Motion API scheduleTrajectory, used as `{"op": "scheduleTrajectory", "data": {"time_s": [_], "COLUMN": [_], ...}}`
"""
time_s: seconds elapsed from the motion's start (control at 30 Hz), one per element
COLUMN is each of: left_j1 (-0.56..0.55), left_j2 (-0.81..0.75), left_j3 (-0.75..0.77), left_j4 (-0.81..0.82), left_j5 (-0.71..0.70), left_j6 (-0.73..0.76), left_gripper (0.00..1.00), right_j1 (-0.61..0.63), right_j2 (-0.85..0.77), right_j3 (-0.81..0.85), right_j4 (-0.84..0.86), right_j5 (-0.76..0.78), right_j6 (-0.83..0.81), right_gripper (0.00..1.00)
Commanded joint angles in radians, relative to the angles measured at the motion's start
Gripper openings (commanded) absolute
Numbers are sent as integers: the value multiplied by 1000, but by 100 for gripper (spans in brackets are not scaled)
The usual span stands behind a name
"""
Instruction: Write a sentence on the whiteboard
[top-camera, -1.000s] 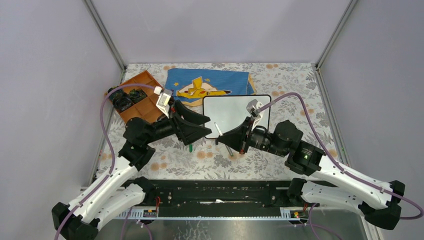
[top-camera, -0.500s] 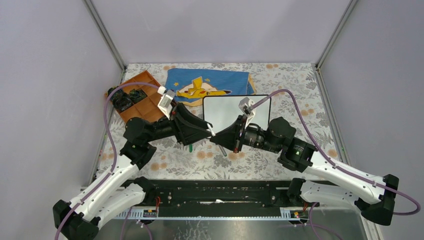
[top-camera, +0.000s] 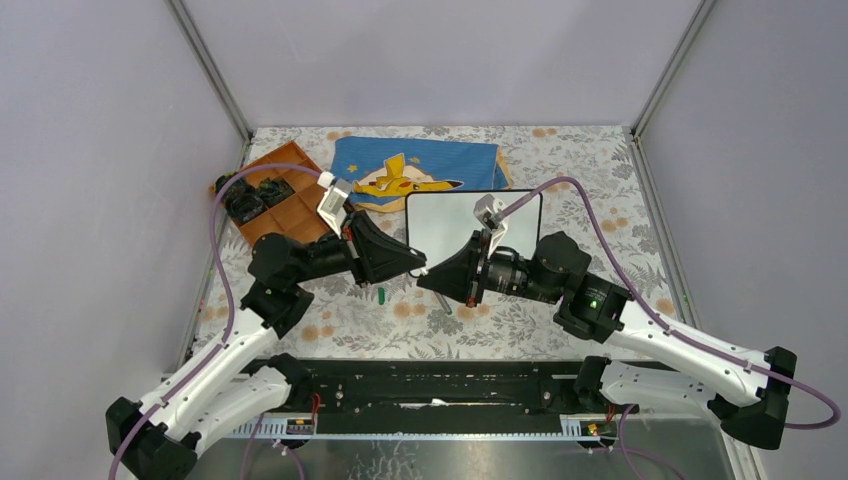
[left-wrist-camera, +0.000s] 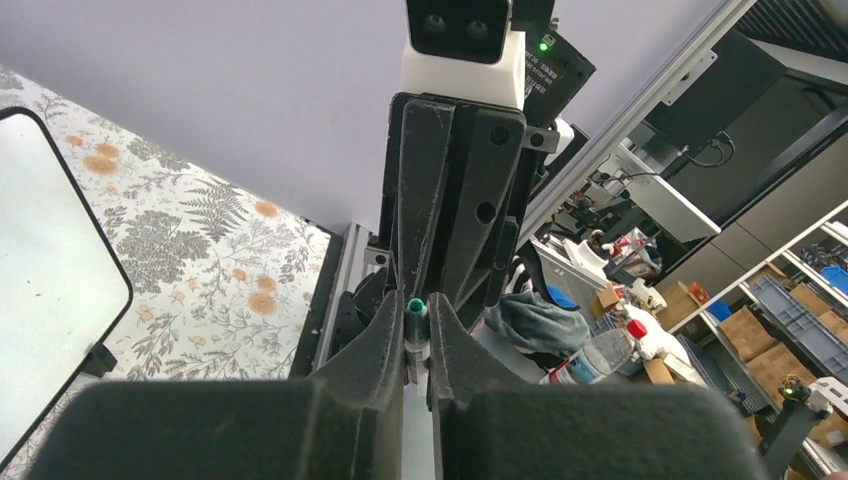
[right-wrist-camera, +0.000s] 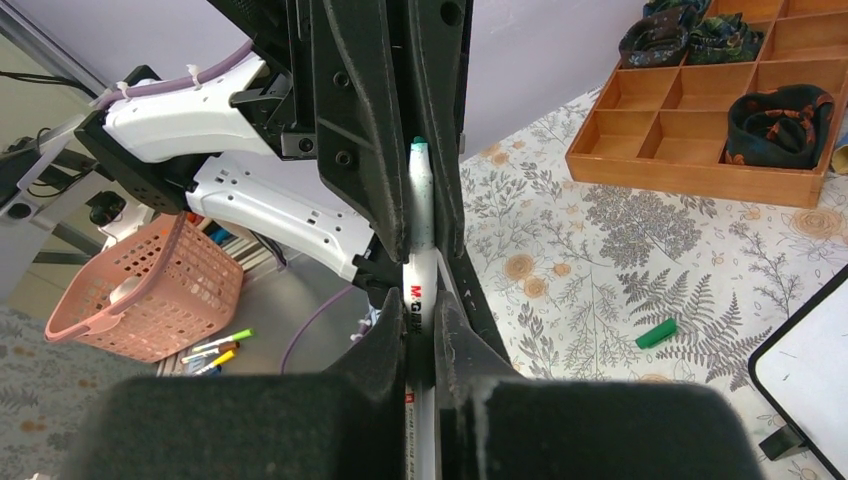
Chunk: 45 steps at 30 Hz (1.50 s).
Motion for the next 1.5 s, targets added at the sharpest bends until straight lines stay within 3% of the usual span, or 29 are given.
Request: {"op": "scheduleTrajectory", "data": {"time_s": [0.0,0.03,0.17,0.3,0.37,0.47,0.77,1.0,1.2,1.47], "left_j1": [-11,-12,-15,-15,-14,-14,-36,-64,-79,-87], "left_j2": [-2,-3,-13,-52,-62,-66,-39,-22,-29,-58], "left_j3": [33,32,25,9,5,1,-66,-74,-78,-94], "left_j4": [27,28,46,79,106,152,402,459,438,396], "left_j5": [14,9,-39,-174,-254,-388,-700,-788,-817,-873], "left_j6": [-1,-3,-25,-57,-89,-146,-344,-397,-405,-412], "left_gripper": [8,1,0,0,0,0,0,0,0,0], "right_j1": [-2,-1,-2,-1,-1,-1,-4,-3,-4,-4], "right_j2": [2,2,-6,-39,-62,-95,-78,20,63,95], "right_j3": [51,53,57,56,50,32,35,131,175,165], "right_j4": [40,37,36,51,74,125,312,312,316,386], "right_j5": [-27,-29,-18,44,84,156,348,307,310,323], "right_j6": [-3,-4,5,19,24,33,194,241,249,262], "right_gripper": [0,0,3,53,67,78,78,74,58,57]}}
